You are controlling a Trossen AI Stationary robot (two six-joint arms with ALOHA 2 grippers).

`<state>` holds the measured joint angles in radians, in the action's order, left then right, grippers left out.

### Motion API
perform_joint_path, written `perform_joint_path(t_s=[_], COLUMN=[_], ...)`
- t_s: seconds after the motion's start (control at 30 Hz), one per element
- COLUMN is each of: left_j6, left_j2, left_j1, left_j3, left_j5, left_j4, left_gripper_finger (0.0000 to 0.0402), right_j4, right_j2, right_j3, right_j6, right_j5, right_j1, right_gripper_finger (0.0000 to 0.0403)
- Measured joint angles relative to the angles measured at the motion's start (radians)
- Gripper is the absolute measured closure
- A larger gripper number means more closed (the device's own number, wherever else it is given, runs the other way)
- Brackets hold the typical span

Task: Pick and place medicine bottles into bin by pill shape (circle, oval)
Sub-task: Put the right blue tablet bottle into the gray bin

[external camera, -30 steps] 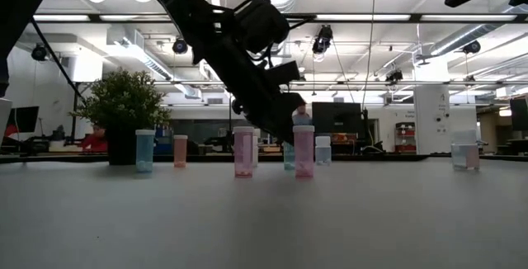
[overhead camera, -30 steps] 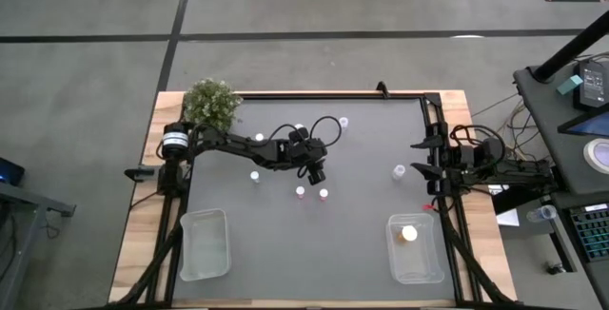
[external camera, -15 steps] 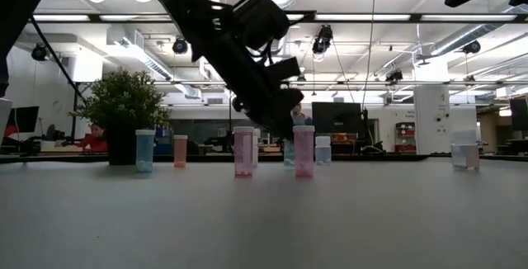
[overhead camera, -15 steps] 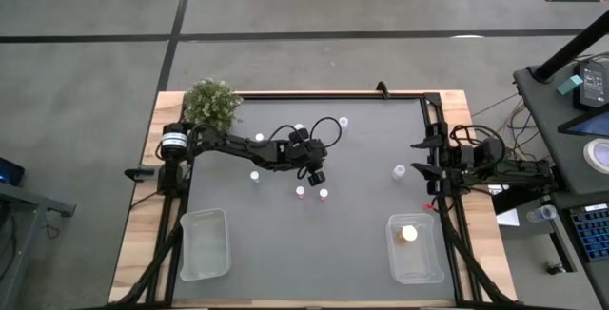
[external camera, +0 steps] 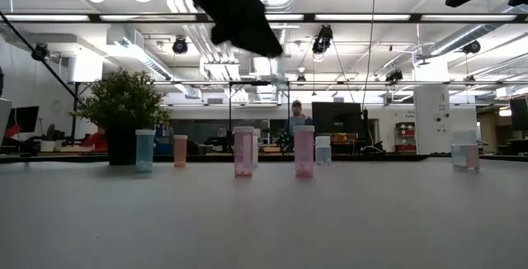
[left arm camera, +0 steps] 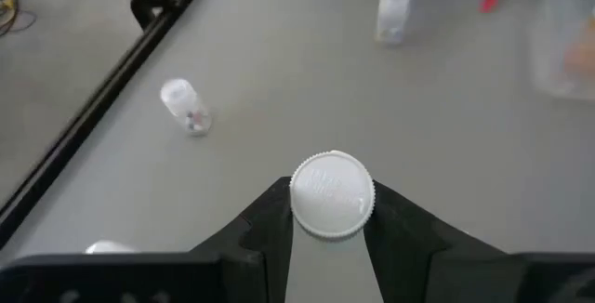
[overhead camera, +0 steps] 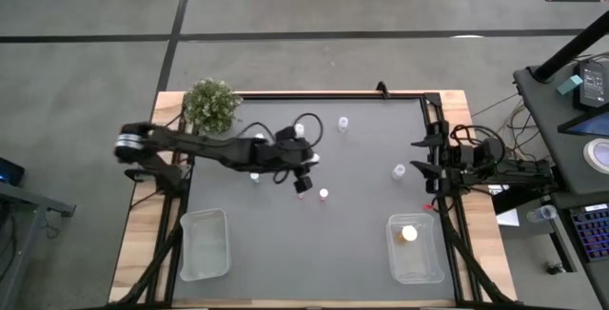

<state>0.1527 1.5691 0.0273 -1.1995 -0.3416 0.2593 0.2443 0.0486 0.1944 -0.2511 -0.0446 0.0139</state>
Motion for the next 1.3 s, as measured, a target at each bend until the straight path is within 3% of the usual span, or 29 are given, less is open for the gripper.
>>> perform_joint_path(t_s=[0.13,0.27,0.4,0.53,0.93,1.13,1.3], left_j6=[0.145,0.364,0.610,0.839,1.187,1.319,1.358], left_j2=[-0.122,-0.232,-0.309,-0.352,-0.318,-0.286,-0.263], left_j1=[0.027,0.099,0.214,0.380,0.840,0.945,0.970], left_j3=[0.006,0.021,0.028,0.028,0.029,0.088,0.183], left_j5=[0.021,0.116,0.294,0.320,0.120,-0.057,-0.068], left_j4=[0.117,0.271,0.466,0.597,0.982,1.049,0.977], left_gripper_finger=[0.0303,0.0303,0.0303,0.0304,0.0304,0.0304,0.0304], right_j4=[0.001,0.021,0.022,0.022,0.022,0.023,0.022], right_j2=[0.000,0.000,0.001,0.007,0.020,0.020,0.020], right_j3=[0.000,0.000,0.000,0.000,0.000,0.000,0.001], right_j6=[-0.022,-0.029,-0.029,-0.027,-0.019,-0.009,-0.009], right_j5=[0.024,0.028,0.029,0.042,0.049,0.049,0.049], right_j1=[0.000,0.000,0.000,0.000,0.000,0.000,0.000], right_gripper_finger=[0.0202,0.0202,0.0202,0.0202,0.0202,0.0202,0.0202])
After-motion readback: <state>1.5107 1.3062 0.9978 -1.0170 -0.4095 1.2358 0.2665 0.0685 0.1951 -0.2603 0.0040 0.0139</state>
